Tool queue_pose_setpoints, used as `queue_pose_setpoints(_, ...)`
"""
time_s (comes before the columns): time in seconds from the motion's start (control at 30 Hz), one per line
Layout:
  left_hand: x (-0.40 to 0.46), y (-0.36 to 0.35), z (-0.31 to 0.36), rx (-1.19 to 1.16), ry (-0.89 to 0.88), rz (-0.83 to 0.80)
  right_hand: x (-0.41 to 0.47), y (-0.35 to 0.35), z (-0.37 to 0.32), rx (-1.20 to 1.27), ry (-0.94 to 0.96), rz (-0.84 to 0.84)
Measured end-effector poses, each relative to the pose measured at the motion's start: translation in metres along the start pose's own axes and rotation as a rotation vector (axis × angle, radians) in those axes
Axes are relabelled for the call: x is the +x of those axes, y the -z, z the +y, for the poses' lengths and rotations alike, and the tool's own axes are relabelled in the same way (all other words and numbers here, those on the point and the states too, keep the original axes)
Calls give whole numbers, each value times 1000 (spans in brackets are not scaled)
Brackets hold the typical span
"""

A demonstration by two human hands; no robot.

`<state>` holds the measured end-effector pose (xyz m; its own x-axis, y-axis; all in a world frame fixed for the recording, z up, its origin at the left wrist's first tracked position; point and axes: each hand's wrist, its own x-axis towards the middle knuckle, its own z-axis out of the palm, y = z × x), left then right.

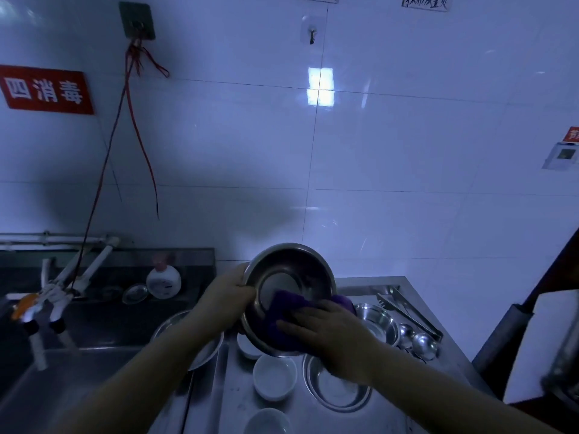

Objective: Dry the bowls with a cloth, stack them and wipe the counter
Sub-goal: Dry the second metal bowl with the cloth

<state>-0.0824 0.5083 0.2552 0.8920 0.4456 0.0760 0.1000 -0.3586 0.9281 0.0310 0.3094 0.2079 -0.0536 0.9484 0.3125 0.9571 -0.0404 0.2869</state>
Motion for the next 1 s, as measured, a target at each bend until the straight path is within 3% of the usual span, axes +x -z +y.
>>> queue_pose_setpoints(0.13, 10, 10, 5, 55, 50, -131, -6, -1, 20, -50, 142, 147)
queue_pose_setpoints(0.2, 10, 12, 5, 43, 79, -172, -7, 0, 23, -67, 141, 183)
queue_pose_setpoints(0.27, 7, 10, 6, 206, 47, -160, -7, 4, 24, -52, 105, 176)
queue_pose_setpoints(0.33, 0, 4, 2, 577, -84, -33, -9, 6, 24, -15, 45, 143)
queue_pose_setpoints(0.4, -14, -4, 3, 831, -356, 38, -10, 9, 22, 16, -21, 117)
queue_pose_setpoints(0.53, -25, -20, 0, 1072, -617, -179, -9, 14, 17, 124, -110, 142)
queue_pose_setpoints(0.6, -20, -19, -1, 1014, -658, -147, -8, 17, 15, 173, -137, 167)
queue_pose_setpoints(0.67, -16, -15, -1, 859, -592, -129, -8, 23, 15, 253, -195, 242)
queue_pose_setpoints(0.77, -15, -11, -10, 541, -355, -138, -9, 31, 16, 437, -328, 481)
queue_pose_setpoints(0.83, -19, -15, -11, 214, -178, -134, -9, 34, 18, 540, -513, 634)
queue_pose_setpoints(0.93, -21, -30, -6, -96, -11, -19, -4, 33, 16, 627, -748, 683)
queue_pose_setpoints(1.0, -23, -41, 2, -289, 80, 23, 5, 30, 6, 588, -732, 652)
